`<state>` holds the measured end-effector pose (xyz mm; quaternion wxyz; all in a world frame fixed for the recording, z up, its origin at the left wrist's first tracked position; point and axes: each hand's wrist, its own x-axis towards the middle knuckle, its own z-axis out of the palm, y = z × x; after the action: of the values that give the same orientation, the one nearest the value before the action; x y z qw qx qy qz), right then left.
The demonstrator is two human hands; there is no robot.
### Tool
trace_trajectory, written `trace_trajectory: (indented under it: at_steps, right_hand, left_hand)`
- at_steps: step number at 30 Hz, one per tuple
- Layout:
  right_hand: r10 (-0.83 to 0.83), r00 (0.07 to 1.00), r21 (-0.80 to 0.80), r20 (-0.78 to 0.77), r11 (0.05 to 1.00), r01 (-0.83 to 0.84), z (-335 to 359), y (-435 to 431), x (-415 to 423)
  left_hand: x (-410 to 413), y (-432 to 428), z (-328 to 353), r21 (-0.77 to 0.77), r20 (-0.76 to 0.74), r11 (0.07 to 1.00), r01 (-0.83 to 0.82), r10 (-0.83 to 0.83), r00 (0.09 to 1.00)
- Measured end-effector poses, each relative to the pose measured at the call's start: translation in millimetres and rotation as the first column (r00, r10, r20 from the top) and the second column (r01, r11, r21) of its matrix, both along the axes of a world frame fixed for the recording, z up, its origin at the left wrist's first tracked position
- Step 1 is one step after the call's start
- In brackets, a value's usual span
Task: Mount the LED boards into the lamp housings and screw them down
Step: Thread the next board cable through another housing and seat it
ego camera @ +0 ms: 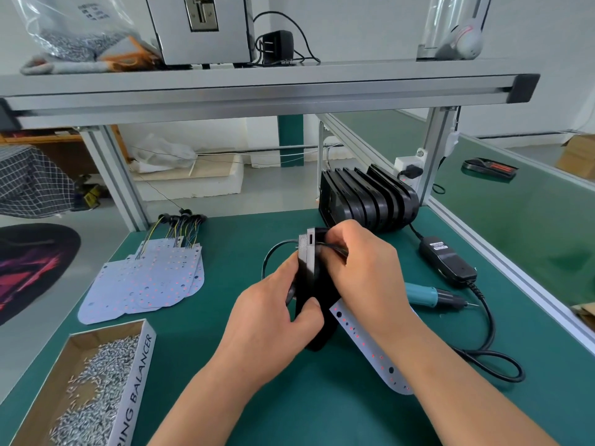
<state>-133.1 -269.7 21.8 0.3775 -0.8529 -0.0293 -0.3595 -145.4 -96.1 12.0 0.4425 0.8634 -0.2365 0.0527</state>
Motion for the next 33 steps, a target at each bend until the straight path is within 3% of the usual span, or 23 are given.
trace_trajectory:
  at_steps: [6,10,14,17,25,33]
  right_hand:
    - [-0.048,0.995,0.143,-0.091,0.988,0.061,1,-2,4]
    - [-0.040,0.998,0.173,-0.058,0.984,0.050,3,-1,1]
    - [0.136,0.988,0.197,-0.075,0.973,-0.119,7,-2,-3]
    - [0.116,0.991,0.161,-0.067,0.981,-0.104,5,-5,-1]
    - [0.013,0.999,0.283,0.030,0.959,-0.021,-3,7,-4]
    - [0.189,0.978,0.226,-0.087,0.960,-0.165,0,2,-9]
  left_hand:
    - [-4,-8,-2,0.067,0.095,0.997,-0.046,0.040,0.995]
    - [-7,-16,-1,0.119,0.182,0.990,-0.079,0.057,0.982]
    - [-5,-13,-1,0.138,0.182,0.981,-0.135,0.109,0.977]
    - [-6,-11,2,0.129,0.172,0.982,-0.135,0.112,0.979]
    - [-10,-13,3,0.146,0.175,0.980,-0.136,0.110,0.978]
    - [-8,-5,5,0.173,0.201,0.972,-0.160,0.124,0.972]
